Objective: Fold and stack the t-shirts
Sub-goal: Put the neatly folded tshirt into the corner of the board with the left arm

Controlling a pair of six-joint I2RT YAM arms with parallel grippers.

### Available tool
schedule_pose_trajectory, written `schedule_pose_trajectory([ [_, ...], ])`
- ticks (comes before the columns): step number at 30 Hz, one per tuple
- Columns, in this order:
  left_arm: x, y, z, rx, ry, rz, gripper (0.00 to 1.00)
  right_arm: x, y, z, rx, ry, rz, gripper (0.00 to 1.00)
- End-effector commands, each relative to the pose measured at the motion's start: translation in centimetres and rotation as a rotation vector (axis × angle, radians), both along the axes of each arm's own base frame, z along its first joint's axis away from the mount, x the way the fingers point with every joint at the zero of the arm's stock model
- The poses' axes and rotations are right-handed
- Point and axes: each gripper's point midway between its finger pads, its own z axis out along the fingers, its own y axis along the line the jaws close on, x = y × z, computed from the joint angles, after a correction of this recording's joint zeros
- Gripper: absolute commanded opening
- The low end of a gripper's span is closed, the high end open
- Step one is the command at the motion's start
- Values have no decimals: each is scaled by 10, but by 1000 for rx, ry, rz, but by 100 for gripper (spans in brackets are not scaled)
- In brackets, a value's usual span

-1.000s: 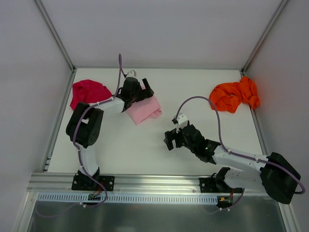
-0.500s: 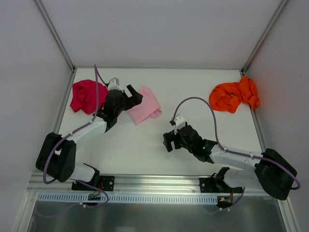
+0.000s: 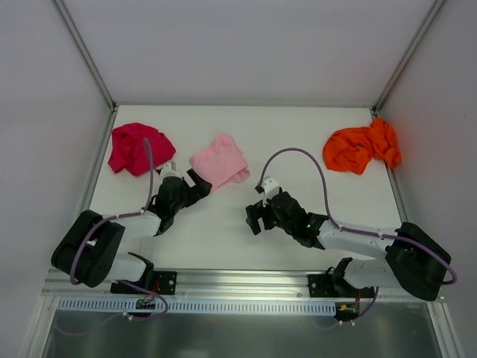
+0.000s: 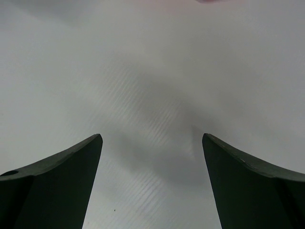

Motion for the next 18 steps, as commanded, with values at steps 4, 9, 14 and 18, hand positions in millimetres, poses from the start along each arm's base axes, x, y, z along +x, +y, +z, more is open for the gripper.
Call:
schedule_pose_trajectory([
  [4,14,-14,13,-99,-124,-17,99,11,23,30,75,-58,3,92],
  [9,16,-27,-7,-164,-110,-52,99,15,23,31,51,-68,-11,92],
  [14,21,-36,-25,-209,-84,-71,99,21,22,43,40,-90,-33,92],
  [18,25,-38,-27,-249,-101,-84,99,25,22,56,51,-116,-40,92],
])
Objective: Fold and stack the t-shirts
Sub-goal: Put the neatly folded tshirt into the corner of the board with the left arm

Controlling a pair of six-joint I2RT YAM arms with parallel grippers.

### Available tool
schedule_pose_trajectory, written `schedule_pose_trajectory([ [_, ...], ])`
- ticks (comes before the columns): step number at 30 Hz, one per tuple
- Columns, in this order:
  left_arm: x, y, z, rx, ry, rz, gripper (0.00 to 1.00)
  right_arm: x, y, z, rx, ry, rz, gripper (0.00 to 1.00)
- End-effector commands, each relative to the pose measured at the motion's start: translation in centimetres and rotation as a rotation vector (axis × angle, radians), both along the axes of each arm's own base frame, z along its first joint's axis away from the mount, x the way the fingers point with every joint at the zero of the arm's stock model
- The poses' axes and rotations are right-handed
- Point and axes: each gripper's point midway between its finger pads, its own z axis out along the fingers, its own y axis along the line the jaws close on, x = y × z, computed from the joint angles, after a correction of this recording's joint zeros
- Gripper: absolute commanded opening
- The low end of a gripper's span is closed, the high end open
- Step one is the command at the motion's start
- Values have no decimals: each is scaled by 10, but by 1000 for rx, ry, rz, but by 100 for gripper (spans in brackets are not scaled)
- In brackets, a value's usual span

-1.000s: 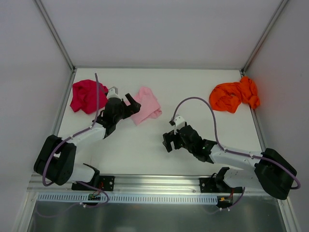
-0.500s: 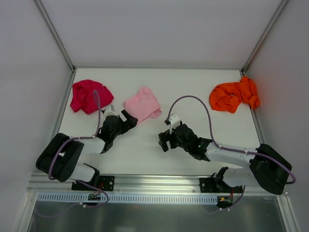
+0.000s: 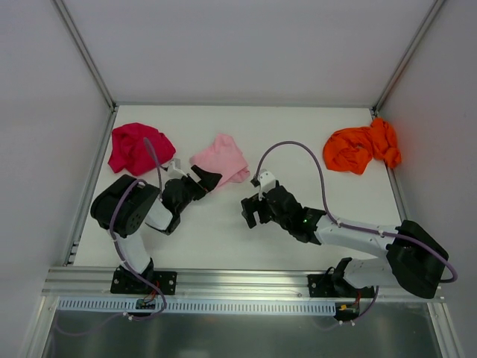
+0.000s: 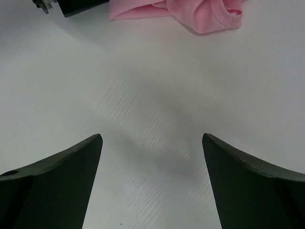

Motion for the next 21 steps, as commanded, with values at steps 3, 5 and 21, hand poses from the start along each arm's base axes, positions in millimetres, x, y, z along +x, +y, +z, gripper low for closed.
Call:
schedule_pose_trajectory([
  [3,-13,2,-29,-7,72,-40,99,15,5,38,35,-83,-35,92],
  [5,-12,1,-30,-15,67,-41,99,16,6,44,38,-92,-33,92],
  [21,-16,8,-38,-59,56,-24,99,118,-9,73,-20,-47,-286,94],
])
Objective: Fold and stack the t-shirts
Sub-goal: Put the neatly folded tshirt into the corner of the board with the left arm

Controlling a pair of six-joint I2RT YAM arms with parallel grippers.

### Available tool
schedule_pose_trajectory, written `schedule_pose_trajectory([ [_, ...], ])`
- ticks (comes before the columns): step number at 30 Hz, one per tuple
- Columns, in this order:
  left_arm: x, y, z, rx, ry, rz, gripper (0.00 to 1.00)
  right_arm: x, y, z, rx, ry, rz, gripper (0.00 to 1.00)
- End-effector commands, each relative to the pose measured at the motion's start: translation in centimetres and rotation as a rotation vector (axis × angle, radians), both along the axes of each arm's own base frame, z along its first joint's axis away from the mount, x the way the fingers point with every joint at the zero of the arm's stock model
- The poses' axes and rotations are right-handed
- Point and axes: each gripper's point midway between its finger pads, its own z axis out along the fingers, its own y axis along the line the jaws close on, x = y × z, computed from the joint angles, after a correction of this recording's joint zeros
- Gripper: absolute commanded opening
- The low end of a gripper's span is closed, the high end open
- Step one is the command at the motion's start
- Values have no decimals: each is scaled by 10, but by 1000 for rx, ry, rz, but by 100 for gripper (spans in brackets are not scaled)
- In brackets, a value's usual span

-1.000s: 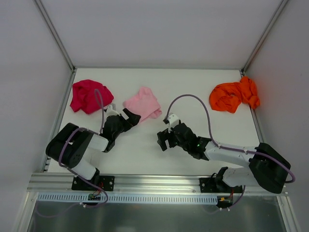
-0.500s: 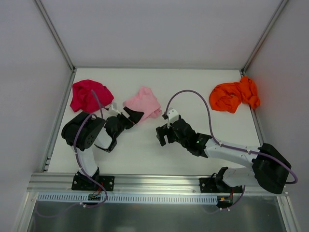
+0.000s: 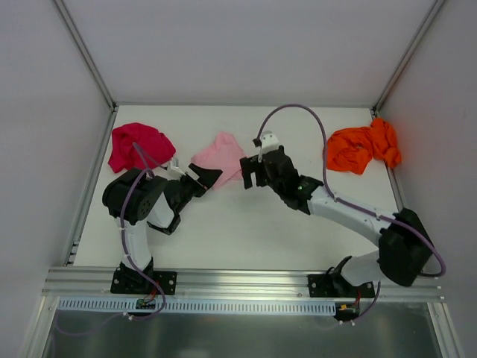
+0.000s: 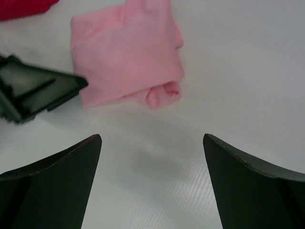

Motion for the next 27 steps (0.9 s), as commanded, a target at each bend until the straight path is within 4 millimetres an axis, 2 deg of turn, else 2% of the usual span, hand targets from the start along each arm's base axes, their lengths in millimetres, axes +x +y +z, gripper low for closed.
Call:
schedule_pose_trajectory([
  [1,-24,18,-44,112,104,9,99,48,0,-4,-3,73,-86,93],
  [2,-24,19,-42,113,100,10,99,59,11,7,19,82,-66,93],
  [3,-24,18,-37,106,84,4,99,69,15,-13,-9,124,-78,93],
  [4,-25,17,-35,103,80,-3,99,79,9,-19,-29,152,-100,93],
  [6,-26,17,-33,103,78,-5,99,100,16,-26,-48,200,-110,92],
  [7,-27,18,-33,103,81,-7,99,110,12,-27,-53,214,-123,92],
  [8,-30,19,-33,106,83,-7,99,119,17,-20,-40,208,-117,92],
  [9,-30,19,-33,106,85,-7,99,122,18,-31,-56,227,-115,92],
  [16,-34,21,-40,117,107,-7,99,128,20,-34,-62,223,-91,92],
  [24,-42,22,-40,103,121,-11,99,133,25,-54,-108,251,-71,92],
  [26,-47,31,-45,116,154,30,99,134,27,-58,-107,256,-66,92],
  [27,-54,36,-60,149,220,45,99,135,28,-59,-104,253,-63,92],
])
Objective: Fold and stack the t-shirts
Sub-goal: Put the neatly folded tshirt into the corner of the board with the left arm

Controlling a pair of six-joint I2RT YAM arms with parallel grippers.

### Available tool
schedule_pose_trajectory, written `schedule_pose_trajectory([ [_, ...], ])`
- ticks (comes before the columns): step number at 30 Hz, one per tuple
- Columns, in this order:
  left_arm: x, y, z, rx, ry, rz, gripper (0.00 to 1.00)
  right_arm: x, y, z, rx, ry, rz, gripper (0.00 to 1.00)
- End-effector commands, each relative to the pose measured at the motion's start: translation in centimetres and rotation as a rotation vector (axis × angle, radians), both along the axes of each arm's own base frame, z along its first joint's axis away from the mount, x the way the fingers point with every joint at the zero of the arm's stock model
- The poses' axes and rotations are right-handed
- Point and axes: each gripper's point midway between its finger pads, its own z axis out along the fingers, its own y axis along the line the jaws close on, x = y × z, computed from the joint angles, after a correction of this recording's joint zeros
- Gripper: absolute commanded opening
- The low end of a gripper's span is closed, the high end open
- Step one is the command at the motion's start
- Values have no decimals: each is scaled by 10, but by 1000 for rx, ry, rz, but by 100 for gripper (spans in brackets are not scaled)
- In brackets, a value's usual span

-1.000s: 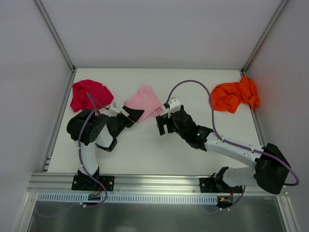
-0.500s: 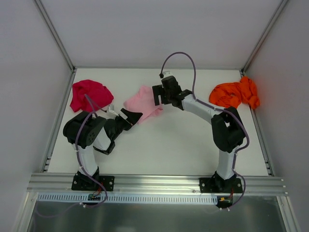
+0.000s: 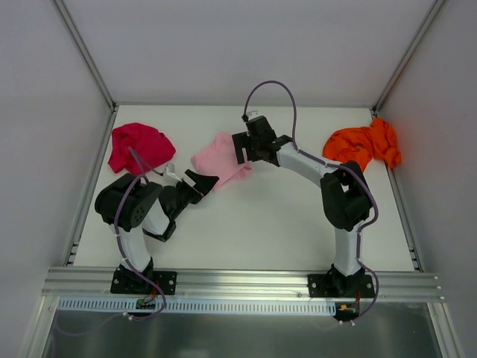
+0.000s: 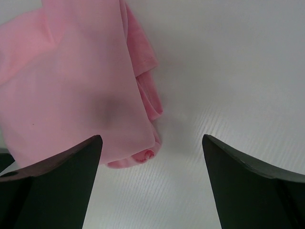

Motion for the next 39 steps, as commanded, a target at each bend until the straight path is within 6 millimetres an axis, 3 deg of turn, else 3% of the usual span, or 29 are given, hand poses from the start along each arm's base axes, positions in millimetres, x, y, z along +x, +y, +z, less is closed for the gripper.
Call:
schedule_pose_trajectory([
  [1,-30,31,-63,153,213,72,99,7,10,6,16,-23,29,92],
  [6,-24,34,-56,198,207,84,99,4,12,11,35,-30,42,92],
  [7,-26,37,-64,226,252,86,99,3,11,16,43,-39,39,92],
  [9,-14,32,-59,240,244,79,99,-2,6,15,42,-46,33,92],
  [15,8,6,-64,203,277,-1,99,-12,-14,55,38,-126,7,93],
  [21,23,-4,-65,178,274,-19,99,-27,-35,95,49,-206,-11,93],
  [26,31,-11,-66,174,271,-39,99,-36,-43,103,56,-225,-17,93],
  [31,22,-12,-59,150,246,-57,98,-41,-51,111,52,-245,-30,93],
  [34,23,-14,-55,174,237,-83,86,-43,-50,112,68,-241,-26,93],
  [38,27,-27,-55,153,242,-139,52,-44,-49,114,86,-242,-29,93],
  [39,26,-29,-56,152,245,-148,40,-45,-49,114,87,-243,-27,93],
])
